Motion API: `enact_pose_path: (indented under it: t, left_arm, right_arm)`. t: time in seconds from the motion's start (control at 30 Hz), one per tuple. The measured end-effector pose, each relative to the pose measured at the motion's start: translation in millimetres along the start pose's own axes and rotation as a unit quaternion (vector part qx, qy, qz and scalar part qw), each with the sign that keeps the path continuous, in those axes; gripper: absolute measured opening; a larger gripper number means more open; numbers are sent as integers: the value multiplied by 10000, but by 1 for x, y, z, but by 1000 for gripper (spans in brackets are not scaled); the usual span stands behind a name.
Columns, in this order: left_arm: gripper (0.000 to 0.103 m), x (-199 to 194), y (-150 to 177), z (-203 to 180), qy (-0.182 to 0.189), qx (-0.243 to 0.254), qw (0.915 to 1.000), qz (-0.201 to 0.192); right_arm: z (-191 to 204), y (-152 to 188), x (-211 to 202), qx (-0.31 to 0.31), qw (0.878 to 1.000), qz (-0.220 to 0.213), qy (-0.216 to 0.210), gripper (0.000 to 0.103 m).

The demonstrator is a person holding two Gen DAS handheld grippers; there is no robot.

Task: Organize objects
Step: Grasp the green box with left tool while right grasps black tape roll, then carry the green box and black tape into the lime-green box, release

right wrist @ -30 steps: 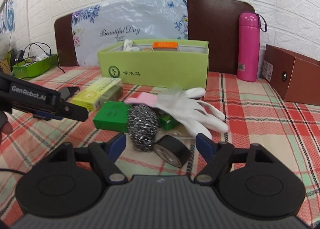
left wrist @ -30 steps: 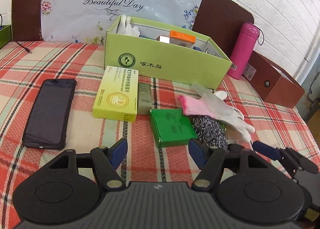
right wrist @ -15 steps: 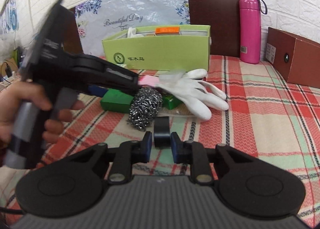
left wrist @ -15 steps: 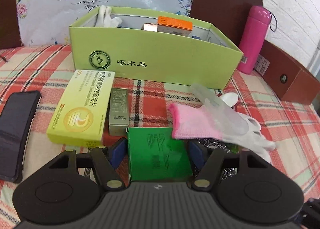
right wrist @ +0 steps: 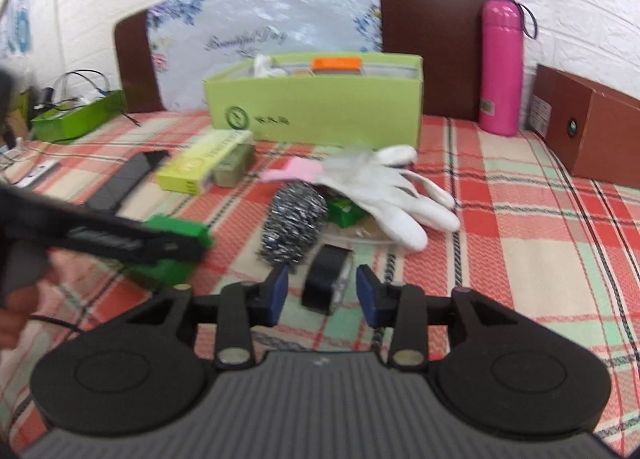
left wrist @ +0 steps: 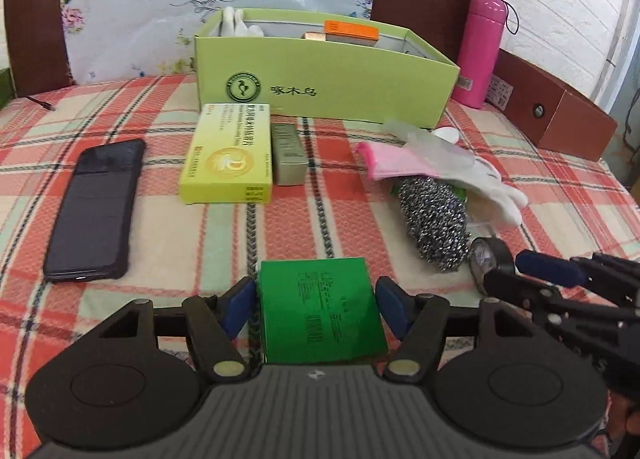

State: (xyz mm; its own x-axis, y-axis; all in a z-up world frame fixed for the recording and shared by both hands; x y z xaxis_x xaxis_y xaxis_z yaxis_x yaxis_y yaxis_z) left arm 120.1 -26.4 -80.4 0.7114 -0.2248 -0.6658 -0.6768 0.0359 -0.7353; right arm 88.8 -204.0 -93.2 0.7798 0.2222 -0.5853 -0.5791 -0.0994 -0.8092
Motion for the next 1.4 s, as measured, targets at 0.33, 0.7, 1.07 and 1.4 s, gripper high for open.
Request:
enact_pose_path:
  t: [0.33, 0.7, 1.07, 1.4]
  left_arm:
    - [65, 4, -2, -6, 178, -57, 9998, 76]
    - [64, 0, -4, -6, 316, -71, 9994, 95]
    - [64, -32, -76, -1, 884, -287, 9938, -609]
    - [64, 1, -191, 18, 703, -565, 9884, -1218]
  right_arm:
    - [0, 4, 18, 101, 9996, 251, 18, 21]
    - [5, 2, 9, 23, 9996, 267, -45, 18]
    - [12, -70, -27, -286, 9965, -645, -452, 18]
    - [-13, -155, 23, -379, 9913, -1256, -20, 18]
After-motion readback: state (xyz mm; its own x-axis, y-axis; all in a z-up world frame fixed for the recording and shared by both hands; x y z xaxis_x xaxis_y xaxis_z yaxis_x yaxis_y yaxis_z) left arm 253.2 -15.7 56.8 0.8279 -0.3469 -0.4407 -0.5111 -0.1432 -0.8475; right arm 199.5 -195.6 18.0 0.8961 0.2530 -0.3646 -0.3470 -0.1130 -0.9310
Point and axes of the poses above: each gripper's, at about its wrist camera, not at the fingertips, and x roughly the way its jaws point, z to its left, y to its underside, the point moved 3 cm from there along x, roughly the way its jaws point, and after that the axes turned 2 degrees about -z, right-handed, at the moved point
